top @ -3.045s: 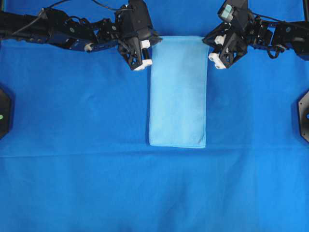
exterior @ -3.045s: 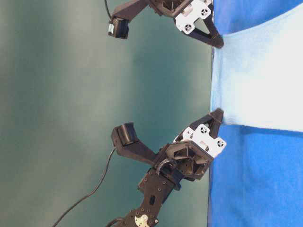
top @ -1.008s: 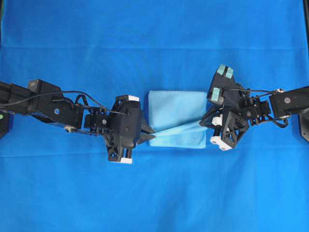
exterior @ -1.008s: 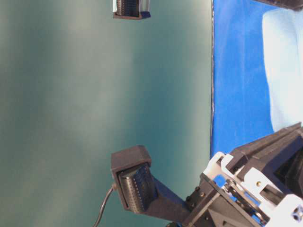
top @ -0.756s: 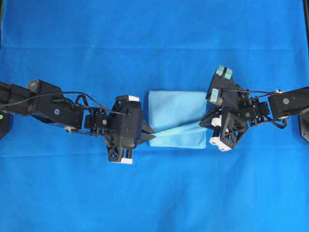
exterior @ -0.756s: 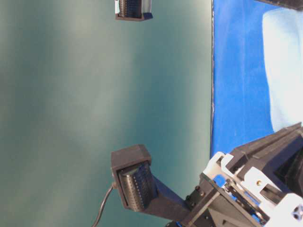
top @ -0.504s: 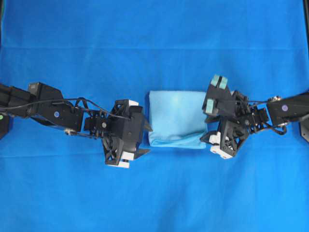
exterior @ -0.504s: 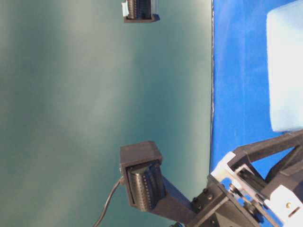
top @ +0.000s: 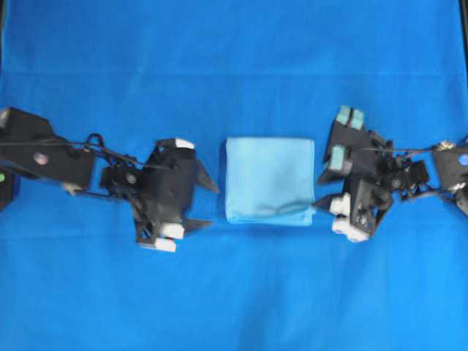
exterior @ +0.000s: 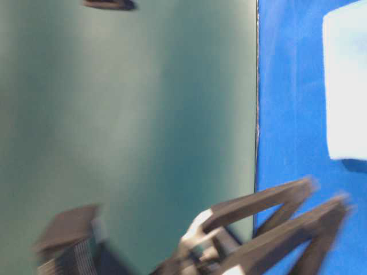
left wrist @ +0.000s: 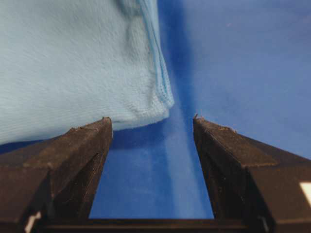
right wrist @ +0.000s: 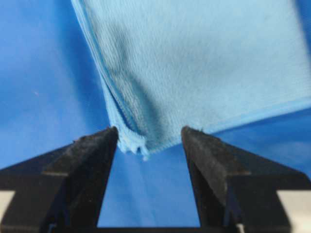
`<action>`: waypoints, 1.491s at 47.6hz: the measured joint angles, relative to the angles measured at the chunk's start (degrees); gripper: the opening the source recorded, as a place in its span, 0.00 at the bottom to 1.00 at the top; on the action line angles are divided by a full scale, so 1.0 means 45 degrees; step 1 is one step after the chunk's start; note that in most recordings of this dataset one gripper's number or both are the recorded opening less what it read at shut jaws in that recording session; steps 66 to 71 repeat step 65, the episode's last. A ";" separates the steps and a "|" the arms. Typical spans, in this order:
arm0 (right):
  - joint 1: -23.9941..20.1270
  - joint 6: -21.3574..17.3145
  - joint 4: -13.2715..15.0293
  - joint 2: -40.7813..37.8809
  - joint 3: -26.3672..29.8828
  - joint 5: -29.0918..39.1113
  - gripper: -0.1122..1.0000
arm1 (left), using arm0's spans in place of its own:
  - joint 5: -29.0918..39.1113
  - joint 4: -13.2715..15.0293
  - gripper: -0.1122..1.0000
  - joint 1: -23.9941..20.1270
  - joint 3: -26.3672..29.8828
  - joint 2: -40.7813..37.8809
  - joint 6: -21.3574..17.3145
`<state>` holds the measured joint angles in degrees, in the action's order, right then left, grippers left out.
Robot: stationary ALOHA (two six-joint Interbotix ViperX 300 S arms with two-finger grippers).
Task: Fold the light blue towel.
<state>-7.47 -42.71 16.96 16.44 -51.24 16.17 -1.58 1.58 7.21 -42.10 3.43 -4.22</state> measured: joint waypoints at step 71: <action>0.1191 -0.0156 0.3437 1.1719 -0.5215 0.1328 0.63 | 0.2012 0.0000 0.67 -0.1777 -0.7754 1.5313 0.0215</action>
